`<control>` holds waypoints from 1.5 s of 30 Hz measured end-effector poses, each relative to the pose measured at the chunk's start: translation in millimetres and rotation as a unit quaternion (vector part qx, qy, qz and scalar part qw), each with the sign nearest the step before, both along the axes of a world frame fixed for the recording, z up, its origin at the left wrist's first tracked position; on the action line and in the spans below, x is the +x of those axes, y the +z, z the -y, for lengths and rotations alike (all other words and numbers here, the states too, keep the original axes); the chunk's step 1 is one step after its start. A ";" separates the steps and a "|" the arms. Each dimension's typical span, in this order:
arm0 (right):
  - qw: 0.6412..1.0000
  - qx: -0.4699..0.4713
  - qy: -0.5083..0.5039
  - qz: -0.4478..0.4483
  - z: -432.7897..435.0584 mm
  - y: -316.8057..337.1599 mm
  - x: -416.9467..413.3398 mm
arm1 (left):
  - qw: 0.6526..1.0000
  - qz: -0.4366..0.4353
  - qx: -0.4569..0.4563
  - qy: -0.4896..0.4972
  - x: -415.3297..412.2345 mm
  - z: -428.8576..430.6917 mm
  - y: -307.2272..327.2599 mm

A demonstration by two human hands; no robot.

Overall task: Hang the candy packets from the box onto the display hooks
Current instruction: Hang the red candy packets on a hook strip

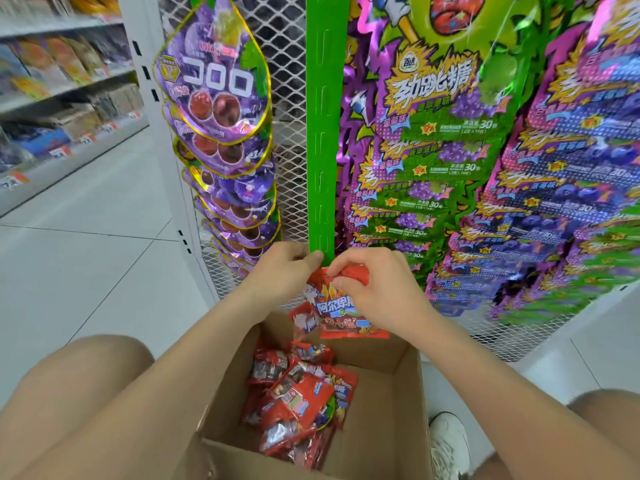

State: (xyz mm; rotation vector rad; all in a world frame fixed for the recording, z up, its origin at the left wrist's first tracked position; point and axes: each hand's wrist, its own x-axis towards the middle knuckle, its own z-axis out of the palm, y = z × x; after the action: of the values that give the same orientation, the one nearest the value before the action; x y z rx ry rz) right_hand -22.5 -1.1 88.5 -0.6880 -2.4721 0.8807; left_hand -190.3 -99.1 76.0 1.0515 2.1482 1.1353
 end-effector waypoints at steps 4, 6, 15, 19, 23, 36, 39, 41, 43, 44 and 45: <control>1.000 -0.012 0.004 -0.012 5.9 -1.9 -4.1 | 0.998 0.059 -0.019 -0.022 -0.5 19.9 4.5; 1.000 -0.020 0.008 -0.021 8.4 -5.2 -6.0 | 0.995 0.092 -0.025 -0.041 -2.4 29.0 4.9; 0.999 -0.031 -0.003 -0.013 16.4 -8.9 -11.3 | 0.990 0.112 -0.004 -0.082 -7.2 47.2 7.4; 1.000 -0.021 -0.005 0.009 21.7 -16.2 -13.2 | 0.993 0.098 -0.011 -0.058 -14.7 47.4 0.8; 1.000 -0.017 -0.005 0.024 24.4 -19.9 -10.9 | 0.993 0.099 -0.008 -0.062 -15.6 46.2 -0.9; 0.970 -0.087 -0.076 0.214 21.2 -67.0 -0.3 | 0.975 -0.220 0.003 -0.010 5.1 50.6 -54.1; 0.932 -0.128 -0.013 0.339 12.2 -119.6 -5.4 | 0.948 -0.310 0.007 0.072 11.1 54.7 -80.1; 0.909 -0.154 0.004 0.387 9.8 -153.1 -6.2 | 0.943 -0.326 -0.064 0.028 13.6 57.1 -96.8; 0.894 -0.173 0.005 0.413 10.1 -188.4 -3.4 | 0.944 -0.274 -0.165 -0.079 14.2 58.7 -117.6; 0.889 -0.180 -0.008 0.422 11.2 -209.0 -1.1 | 0.939 -0.237 -0.213 -0.133 12.9 61.3 -129.9; 0.884 -0.183 -0.023 0.430 14.0 -228.7 1.5 | 0.930 -0.200 -0.250 -0.180 12.4 64.3 -140.5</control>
State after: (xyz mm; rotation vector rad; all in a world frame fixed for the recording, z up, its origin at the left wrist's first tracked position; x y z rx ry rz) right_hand -21.0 -15.1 -140.1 -1.5406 -3.0241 1.2324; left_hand -177.9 -163.4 -64.4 1.4279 2.2287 0.1893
